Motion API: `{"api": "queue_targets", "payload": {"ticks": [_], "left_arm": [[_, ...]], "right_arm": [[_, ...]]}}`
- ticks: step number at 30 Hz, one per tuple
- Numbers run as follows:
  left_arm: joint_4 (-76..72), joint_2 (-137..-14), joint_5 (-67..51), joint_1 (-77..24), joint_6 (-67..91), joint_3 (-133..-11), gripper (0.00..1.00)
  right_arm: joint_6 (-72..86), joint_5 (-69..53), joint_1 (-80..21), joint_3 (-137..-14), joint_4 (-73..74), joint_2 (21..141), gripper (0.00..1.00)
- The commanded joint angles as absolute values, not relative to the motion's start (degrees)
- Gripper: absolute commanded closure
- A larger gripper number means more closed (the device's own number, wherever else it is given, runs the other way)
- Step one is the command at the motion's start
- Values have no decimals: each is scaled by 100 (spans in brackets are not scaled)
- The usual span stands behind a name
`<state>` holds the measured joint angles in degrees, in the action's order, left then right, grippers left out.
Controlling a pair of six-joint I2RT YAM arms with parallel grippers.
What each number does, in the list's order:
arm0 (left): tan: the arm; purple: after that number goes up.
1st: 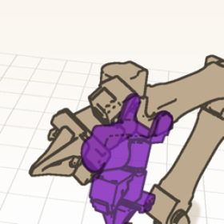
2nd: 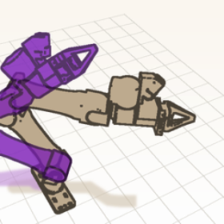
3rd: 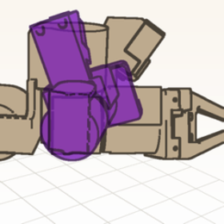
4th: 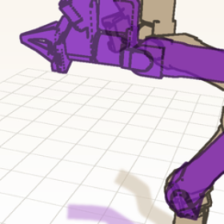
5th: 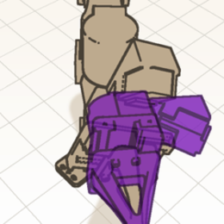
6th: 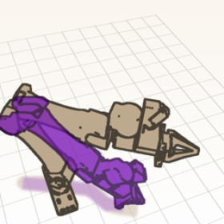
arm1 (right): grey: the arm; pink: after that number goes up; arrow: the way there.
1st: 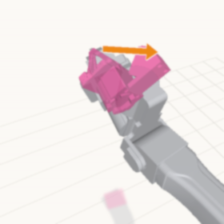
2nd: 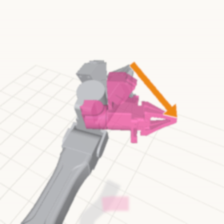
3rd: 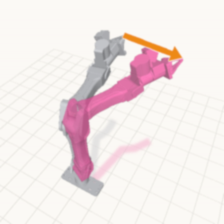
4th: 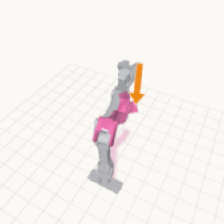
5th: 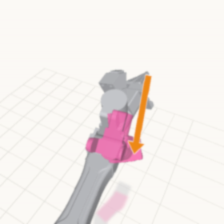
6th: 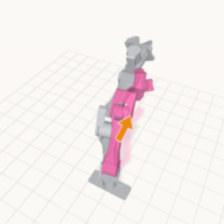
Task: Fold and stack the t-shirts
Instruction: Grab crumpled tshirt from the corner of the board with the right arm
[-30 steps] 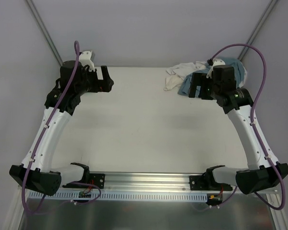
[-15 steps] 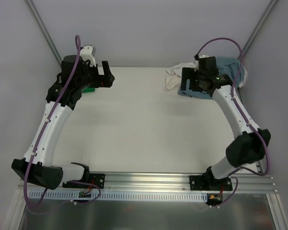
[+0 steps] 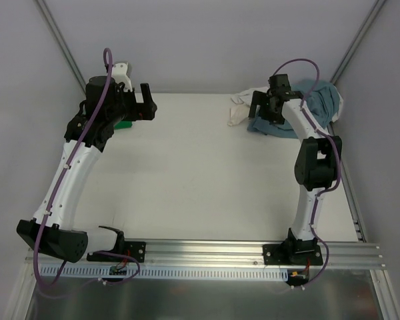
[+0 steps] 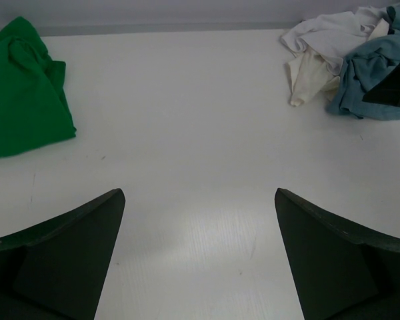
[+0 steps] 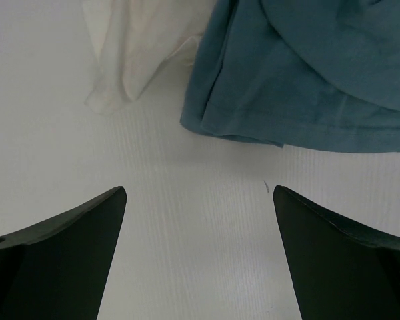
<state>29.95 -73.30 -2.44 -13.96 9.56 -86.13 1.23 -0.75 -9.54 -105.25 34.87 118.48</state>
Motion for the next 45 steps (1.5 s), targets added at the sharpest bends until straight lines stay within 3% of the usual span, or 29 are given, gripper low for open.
{"api": "queue_targets", "payload": {"ticks": [1, 18, 24, 31, 40, 42, 44, 45], "left_arm": [[3014, -7330, -114, -1459, 870, -8789, 1], [3577, -7936, -53, -1450, 527, -9905, 1], [3568, -8007, -62, -1450, 519, -9932, 1], [3603, -7963, -53, -1459, 484, -9879, 1], [3639, -7928, -35, -1450, 404, -9888, 1], [3656, -7919, -35, -1459, 396, -9879, 1], [3647, -7910, 0, -1450, 387, -9861, 1], [3656, -7901, 96, -1459, 387, -9853, 1]], "right_arm": [[229, -132, -800, -10881, 3270, 11943, 2], [729, -668, -677, -11250, 2918, 12981, 7], [686, -650, -685, -11302, 2909, 13043, 7], [703, -677, -677, -11355, 2865, 13175, 17], [668, -571, -677, -11382, 2935, 13271, 18], [668, -554, -677, -11364, 2936, 13271, 21], [659, -562, -668, -11364, 2936, 13306, 30], [650, -589, -668, -11399, 2936, 13315, 40]]}}
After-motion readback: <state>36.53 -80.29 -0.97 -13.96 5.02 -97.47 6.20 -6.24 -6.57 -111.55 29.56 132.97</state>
